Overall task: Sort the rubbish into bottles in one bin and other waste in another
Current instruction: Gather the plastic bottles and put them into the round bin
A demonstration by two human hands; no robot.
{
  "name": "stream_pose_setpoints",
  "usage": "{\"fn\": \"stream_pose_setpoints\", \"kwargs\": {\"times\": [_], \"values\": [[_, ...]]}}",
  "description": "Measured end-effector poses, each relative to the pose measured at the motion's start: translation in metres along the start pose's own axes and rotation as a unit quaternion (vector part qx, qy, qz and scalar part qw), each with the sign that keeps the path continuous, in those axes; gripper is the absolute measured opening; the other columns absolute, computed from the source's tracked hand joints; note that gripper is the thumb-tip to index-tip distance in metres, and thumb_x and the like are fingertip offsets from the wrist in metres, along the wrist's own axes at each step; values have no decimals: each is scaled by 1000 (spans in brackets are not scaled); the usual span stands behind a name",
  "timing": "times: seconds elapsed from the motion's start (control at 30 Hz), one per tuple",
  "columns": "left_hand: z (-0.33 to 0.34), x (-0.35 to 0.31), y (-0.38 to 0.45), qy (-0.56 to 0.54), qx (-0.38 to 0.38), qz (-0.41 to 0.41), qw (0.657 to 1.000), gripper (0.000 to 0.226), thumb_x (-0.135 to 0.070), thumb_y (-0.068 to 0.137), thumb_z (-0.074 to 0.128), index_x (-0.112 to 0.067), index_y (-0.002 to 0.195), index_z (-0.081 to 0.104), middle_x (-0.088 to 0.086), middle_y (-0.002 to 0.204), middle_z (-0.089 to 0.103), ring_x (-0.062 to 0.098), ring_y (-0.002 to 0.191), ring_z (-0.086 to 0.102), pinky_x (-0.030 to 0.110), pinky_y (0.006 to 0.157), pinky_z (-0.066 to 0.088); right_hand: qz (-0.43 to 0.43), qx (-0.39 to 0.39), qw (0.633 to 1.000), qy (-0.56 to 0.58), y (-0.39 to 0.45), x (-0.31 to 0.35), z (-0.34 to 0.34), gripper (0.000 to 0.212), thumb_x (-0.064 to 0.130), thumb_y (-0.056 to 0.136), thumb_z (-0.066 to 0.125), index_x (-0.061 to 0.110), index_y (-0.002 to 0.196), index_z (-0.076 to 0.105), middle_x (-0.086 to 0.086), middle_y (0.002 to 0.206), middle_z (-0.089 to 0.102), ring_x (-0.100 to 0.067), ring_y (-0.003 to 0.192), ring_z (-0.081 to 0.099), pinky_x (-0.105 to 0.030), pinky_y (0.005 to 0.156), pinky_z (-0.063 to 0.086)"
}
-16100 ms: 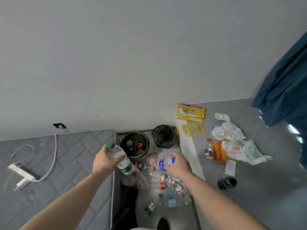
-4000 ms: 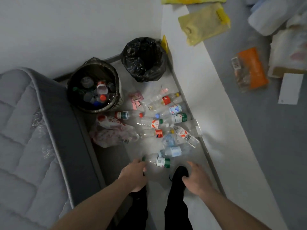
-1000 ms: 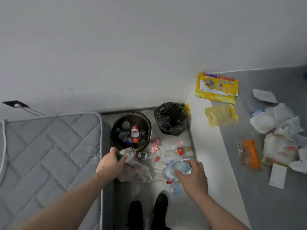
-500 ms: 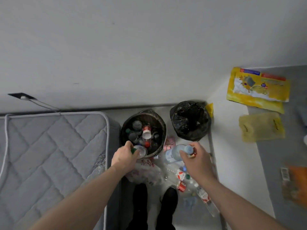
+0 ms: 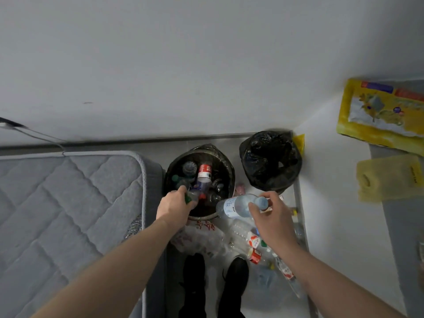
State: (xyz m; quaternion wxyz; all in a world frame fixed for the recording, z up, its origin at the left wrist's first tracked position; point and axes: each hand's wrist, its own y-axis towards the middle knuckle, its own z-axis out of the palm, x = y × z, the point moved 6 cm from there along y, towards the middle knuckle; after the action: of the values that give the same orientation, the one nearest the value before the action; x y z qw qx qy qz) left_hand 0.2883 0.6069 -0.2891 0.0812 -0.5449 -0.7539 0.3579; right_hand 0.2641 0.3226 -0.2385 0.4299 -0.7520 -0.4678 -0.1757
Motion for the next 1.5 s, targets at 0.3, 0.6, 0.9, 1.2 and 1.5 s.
{"fn": "stream_pose_setpoints", "kwargs": {"times": [0.3, 0.6, 0.9, 1.2, 1.5], "values": [[28, 6, 9, -26, 12, 29, 999, 33, -45, 93, 64, -21, 113, 53, 3, 97, 66, 28, 90, 65, 45, 79, 56, -47, 63, 992, -95, 21, 24, 57, 20, 40, 87, 66, 33, 90, 47, 13, 88, 57, -6, 72, 58, -26, 57, 41], [12, 55, 4, 14, 2, -8, 1000, 41, -55, 98, 47, -25, 125, 48, 5, 119, 58, 36, 102, 62, 45, 82, 51, -54, 128, 959, -249, 25, 37, 110, 23, 37, 94, 64, 27, 103, 45, 6, 100, 44, -21, 79, 53, -35, 69, 47], [17, 57, 7, 29, -3, -8, 1000, 41, -21, 103, 46, -21, 144, 38, 6, 147, 36, 44, 107, 61, 50, 83, 52, -16, 139, 924, -356, 46, 20, 135, 29, 25, 97, 61, 19, 124, 53, -10, 121, 58, -32, 100, 64, -35, 72, 45], [31, 61, 13, 51, 23, -1, 998, 67, -22, 102, 49, -27, 159, 14, -2, 169, 1, 42, 116, 61, 49, 92, 49, 34, 118, 925, -361, 54, -23, 139, 44, 27, 96, 60, 16, 136, 47, -8, 127, 61, -31, 111, 64, -38, 84, 50], [14, 54, -9, 49, 6, 30, 998, 72, -20, 97, 52, -27, 158, 15, -1, 168, 2, 36, 104, 66, 43, 82, 51, 55, 92, 964, -243, 18, -24, 115, 73, 29, 92, 64, 29, 154, 24, -4, 147, 39, -31, 110, 62, -42, 86, 54]]}}
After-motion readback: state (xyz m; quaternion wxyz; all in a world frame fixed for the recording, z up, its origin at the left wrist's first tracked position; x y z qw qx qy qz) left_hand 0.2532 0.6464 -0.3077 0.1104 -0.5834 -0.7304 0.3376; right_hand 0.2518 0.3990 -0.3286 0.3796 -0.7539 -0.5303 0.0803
